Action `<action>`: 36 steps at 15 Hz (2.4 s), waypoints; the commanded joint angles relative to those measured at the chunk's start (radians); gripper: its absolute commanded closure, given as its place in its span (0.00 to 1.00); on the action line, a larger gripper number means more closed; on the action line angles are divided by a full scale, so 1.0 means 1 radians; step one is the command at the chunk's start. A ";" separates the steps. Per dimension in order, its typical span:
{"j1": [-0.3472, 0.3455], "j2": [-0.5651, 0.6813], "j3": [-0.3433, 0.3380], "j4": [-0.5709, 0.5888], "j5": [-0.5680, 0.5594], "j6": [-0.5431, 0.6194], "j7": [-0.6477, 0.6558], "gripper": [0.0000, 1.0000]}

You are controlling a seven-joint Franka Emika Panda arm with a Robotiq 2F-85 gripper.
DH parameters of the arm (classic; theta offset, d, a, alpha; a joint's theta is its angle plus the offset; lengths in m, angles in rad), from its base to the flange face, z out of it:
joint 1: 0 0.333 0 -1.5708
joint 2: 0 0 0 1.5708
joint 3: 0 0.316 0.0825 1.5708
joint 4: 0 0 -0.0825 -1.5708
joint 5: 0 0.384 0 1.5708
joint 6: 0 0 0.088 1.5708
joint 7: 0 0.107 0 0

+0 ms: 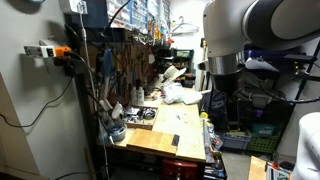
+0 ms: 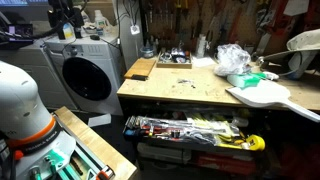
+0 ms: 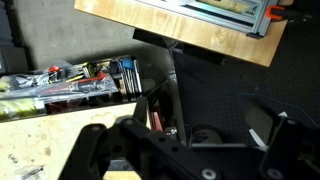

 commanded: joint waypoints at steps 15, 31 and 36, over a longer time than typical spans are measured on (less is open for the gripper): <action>0.011 0.003 -0.008 0.002 -0.004 -0.001 0.006 0.00; -0.069 -0.189 -0.458 -0.284 -0.328 0.264 -0.581 0.00; -0.145 -0.074 -0.687 -0.299 -0.297 0.546 -0.759 0.00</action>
